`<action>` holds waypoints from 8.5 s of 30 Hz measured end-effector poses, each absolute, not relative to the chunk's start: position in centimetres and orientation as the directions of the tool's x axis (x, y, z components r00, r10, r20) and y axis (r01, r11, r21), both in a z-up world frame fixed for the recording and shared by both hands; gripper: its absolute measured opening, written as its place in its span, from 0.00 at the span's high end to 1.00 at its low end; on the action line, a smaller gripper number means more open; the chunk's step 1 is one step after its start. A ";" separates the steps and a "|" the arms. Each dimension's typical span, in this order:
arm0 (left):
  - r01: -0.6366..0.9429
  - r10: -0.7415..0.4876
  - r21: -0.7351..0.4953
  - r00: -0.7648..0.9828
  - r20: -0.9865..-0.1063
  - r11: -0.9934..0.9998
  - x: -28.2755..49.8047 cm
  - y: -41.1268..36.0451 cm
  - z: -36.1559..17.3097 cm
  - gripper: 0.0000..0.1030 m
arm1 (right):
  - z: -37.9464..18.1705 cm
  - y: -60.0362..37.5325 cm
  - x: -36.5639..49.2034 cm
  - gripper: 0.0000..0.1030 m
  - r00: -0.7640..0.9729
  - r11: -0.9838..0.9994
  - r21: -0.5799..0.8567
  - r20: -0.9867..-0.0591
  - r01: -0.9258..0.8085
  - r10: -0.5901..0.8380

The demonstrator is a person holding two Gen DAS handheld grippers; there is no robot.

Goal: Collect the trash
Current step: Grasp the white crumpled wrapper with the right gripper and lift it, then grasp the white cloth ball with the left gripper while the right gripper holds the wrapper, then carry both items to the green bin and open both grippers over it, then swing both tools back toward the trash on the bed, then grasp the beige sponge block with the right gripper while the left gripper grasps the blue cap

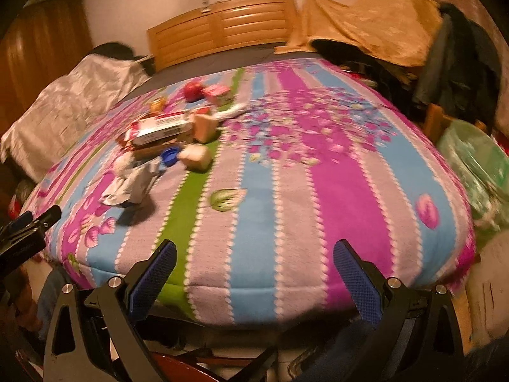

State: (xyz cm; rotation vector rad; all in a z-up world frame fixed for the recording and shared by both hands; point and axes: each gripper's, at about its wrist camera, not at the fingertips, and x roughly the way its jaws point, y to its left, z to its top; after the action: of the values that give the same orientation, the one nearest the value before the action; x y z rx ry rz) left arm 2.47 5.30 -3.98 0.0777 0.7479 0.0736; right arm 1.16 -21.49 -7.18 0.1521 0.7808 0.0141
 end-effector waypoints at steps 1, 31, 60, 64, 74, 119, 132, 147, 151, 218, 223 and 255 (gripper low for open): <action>-0.041 0.096 0.097 0.728 -0.679 0.994 2.5 5.8 -4.1 0.05 | -7.1 -20.8 1.8 0.05 0.709 0.990 0.140 -0.699 0.004 0.096; -0.171 0.120 0.010 0.645 -0.755 0.985 8.1 16.8 -6.2 0.31 | -10.7 -3.8 18.8 0.67 0.404 0.924 0.233 -0.847 -0.302 0.345; 0.152 -0.176 -0.107 0.574 -0.799 0.983 20.9 4.6 -8.9 0.33 | -7.5 -20.5 8.6 0.69 0.555 0.923 0.384 -0.768 -0.001 0.320; 0.113 -0.182 -0.144 0.506 -0.843 0.983 23.2 5.3 -11.4 0.72 | -7.2 -20.5 8.6 0.69 0.559 0.926 0.377 -0.767 -0.004 0.314; 0.068 -0.129 -0.110 0.569 -0.812 0.992 16.0 6.6 -7.2 0.74 | -5.9 -20.9 9.7 0.69 0.604 0.929 0.369 -0.735 -0.028 0.310; 0.935 -0.581 -0.027 0.197 -0.789 0.355 9.9 -58.0 0.6 0.73 | 3.7 -69.9 -6.5 0.69 0.562 0.683 0.173 -0.723 0.710 -0.402; 0.936 -0.560 -0.033 0.181 -0.809 0.350 10.6 -61.0 -1.3 0.70 | 1.5 -72.3 -1.7 0.68 0.557 0.712 0.182 -0.759 0.679 -0.338; 0.908 -0.542 -0.033 0.220 -0.811 0.417 11.8 -60.3 -1.8 0.42 | 0.8 -72.7 -1.1 0.45 0.586 0.726 0.192 -0.736 0.661 -0.338; 0.908 -0.534 -0.014 0.233 -0.812 0.418 11.6 -60.1 -2.0 0.42 | 0.8 -72.1 -1.5 0.45 0.569 0.731 0.151 -0.737 0.665 -0.365; 0.194 -0.096 0.034 0.622 -0.777 0.981 13.4 2.8 -9.3 0.23 | -9.3 -14.1 19.6 0.09 0.638 0.925 0.026 -0.717 -0.378 0.281; 0.163 -0.088 0.018 0.620 -0.780 0.986 14.1 3.8 -9.2 0.23 | -11.3 -12.7 23.8 0.27 0.554 0.887 0.009 -0.778 -0.461 0.296; 0.149 -0.141 -0.071 0.536 -0.832 0.986 21.6 -4.7 -11.8 0.63 | -7.0 -20.8 15.4 0.67 0.662 0.961 0.241 -0.699 -0.139 0.271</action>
State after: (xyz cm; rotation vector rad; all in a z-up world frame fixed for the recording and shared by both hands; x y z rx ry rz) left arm 21.61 -4.69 -11.82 0.0084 0.9899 -0.1725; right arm 15.43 -20.78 -7.03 0.1720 0.8156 0.2331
